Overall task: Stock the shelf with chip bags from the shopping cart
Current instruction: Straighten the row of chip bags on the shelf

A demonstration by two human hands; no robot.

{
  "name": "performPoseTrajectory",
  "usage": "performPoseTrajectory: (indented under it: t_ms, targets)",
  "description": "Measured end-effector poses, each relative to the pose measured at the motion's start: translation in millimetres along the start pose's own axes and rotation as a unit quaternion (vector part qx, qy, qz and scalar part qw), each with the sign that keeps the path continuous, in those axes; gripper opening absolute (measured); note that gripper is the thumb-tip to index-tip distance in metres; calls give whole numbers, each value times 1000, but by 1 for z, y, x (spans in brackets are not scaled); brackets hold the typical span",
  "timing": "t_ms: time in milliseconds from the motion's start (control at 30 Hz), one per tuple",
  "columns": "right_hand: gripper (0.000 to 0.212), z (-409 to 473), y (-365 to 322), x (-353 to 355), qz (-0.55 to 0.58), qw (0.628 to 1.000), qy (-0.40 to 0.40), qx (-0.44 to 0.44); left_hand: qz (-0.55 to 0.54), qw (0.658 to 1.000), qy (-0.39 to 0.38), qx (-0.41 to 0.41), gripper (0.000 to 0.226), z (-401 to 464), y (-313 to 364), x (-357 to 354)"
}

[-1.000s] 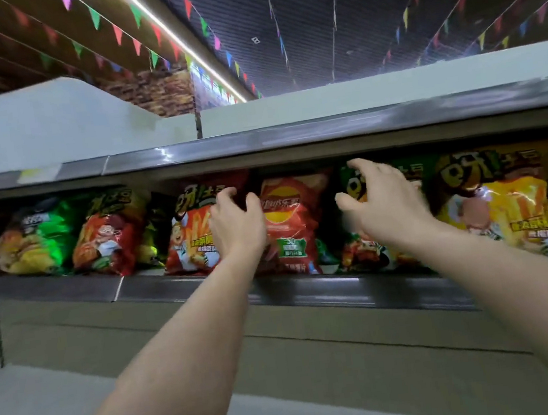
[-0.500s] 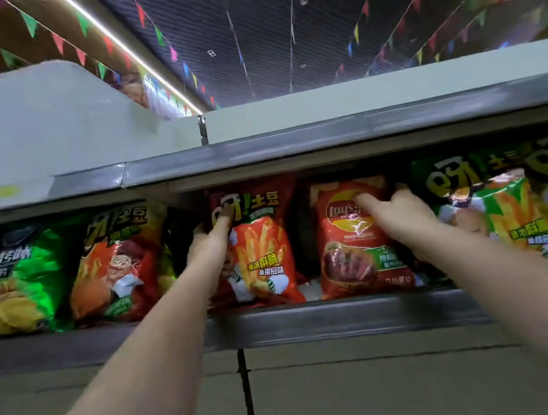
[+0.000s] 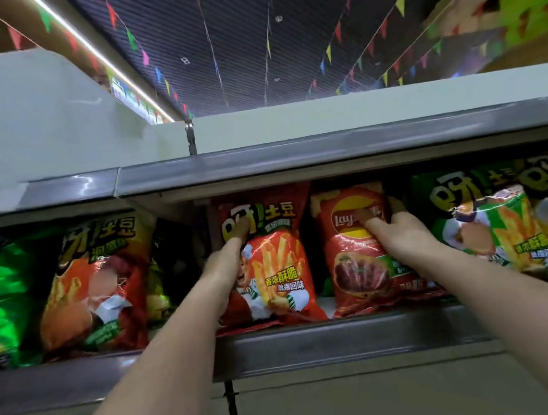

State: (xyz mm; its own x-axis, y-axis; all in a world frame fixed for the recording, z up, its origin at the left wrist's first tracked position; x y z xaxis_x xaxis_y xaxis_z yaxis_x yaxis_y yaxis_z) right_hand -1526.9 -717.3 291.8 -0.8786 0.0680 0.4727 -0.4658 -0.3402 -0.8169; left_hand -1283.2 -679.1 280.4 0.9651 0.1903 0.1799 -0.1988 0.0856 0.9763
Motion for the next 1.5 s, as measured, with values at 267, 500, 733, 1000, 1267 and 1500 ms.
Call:
performPoseTrajectory:
  t_ms: [267,500,733,1000,1267,1500]
  targets:
    - [36,-1,2,-9,-10,1000,4,-3,53,998,27,-12,43,-5,1,-14]
    - [58,-9,-2,1,-2,1000,-2,-1,77,983,131,-106,63,-12,14,-12]
    - [67,-14,1,-1,30,999,-28,8,271,942,124,-152,95,-29,15,-34]
    - [65,-8,3,-12,-3,999,-42,-10,439,883,161,-33,93,-30,16,-34]
    - [70,-36,-18,10,-231,964,108,69,429,885,175,-44,97,-37,22,-28]
    - [67,-48,12,90,-221,938,267,-19,461,854,206,-127,81,-46,31,-56]
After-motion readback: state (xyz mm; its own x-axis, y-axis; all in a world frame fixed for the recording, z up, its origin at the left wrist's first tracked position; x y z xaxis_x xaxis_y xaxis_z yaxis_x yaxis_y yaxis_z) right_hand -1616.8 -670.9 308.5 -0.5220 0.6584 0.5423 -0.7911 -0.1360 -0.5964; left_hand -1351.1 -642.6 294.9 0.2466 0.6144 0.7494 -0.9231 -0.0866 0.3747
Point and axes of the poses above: each hand's wrist, its own z-axis towards the middle knuckle, its own x-axis out of the back of the hand, y = z × x, the point moved 4 cm from there along z, towards the middle knuckle, and after that the axes turned 14 degrees about -y, right-handed, at the moved point
